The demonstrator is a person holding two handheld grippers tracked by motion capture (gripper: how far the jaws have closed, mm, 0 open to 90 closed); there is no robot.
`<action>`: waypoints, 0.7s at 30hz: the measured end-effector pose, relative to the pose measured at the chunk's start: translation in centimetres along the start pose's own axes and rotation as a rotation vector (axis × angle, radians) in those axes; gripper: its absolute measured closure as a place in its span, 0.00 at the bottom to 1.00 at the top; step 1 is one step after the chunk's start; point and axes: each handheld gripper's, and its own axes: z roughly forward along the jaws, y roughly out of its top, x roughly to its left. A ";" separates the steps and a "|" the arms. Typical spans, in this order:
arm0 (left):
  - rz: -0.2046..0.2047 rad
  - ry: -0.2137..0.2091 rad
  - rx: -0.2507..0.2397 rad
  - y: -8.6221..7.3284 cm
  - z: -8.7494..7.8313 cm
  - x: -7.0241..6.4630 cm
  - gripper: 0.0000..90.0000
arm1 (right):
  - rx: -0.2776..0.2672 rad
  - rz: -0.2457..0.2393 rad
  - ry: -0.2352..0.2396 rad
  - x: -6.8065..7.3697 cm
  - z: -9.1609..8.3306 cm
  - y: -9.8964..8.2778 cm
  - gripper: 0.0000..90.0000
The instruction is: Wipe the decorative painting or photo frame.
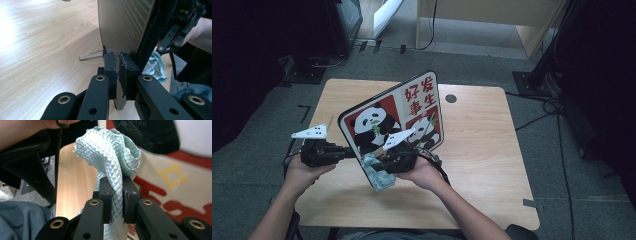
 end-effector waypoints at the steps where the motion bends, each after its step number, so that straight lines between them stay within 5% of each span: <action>1: -0.001 0.000 0.000 0.0 0.0 0.0 0.94 | 0.001 -0.001 -0.002 0.0 0.1 -0.2 0.90; 21: -0.003 -0.022 -0.004 0.0 0.0 0.5 0.94 | 0.064 0.039 -0.007 -0.3 2.0 -3.5 0.90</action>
